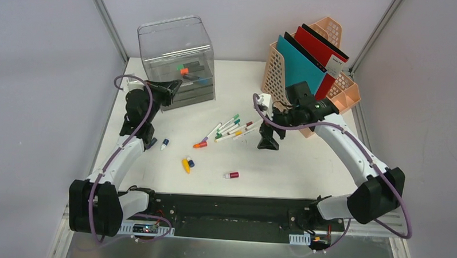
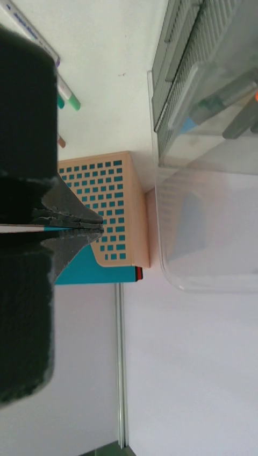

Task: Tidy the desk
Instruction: Close the storage box at the center of the board.

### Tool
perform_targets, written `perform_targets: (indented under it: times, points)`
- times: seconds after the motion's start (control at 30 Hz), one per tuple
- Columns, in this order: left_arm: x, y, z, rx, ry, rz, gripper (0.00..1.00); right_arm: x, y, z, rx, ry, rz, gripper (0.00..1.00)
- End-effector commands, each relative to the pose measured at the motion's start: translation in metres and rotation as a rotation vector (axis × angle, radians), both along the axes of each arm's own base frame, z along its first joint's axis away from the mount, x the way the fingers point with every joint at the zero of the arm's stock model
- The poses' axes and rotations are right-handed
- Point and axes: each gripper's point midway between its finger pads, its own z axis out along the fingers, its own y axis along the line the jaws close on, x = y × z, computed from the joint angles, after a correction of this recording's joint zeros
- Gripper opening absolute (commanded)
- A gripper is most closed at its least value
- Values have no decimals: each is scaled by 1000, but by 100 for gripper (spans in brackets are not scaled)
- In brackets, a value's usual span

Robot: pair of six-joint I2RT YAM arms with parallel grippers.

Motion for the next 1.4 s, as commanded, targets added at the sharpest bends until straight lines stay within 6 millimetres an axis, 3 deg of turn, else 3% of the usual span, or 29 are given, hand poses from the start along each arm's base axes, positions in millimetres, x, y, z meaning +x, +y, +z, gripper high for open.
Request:
perform_targets:
  times: [0.0,0.1,0.23,0.43,0.57,0.77,1.0,1.37]
  points:
    - [1,-4,-9,96,-104,-23,0,-29,-1,27,185,34,41,97]
    - [1,-4,-37,156,-73,-31,1,-21,-14,27,190,30,2,97]
    - [-4,-6,-71,271,-59,-64,14,-18,-23,21,173,31,-11,97]
    - [-11,2,-116,397,-23,-65,64,-16,-27,10,133,48,-9,98]
    - [-4,5,-126,376,-62,-56,81,-15,-30,2,103,61,-7,98]
    - [21,-5,-130,232,-120,-117,80,-14,-34,-1,75,55,-4,99]
    - [49,4,-151,98,-128,-61,72,-17,-34,-2,70,63,13,99]
    - [62,11,-145,106,-134,-15,69,-16,-38,-9,40,69,14,99]
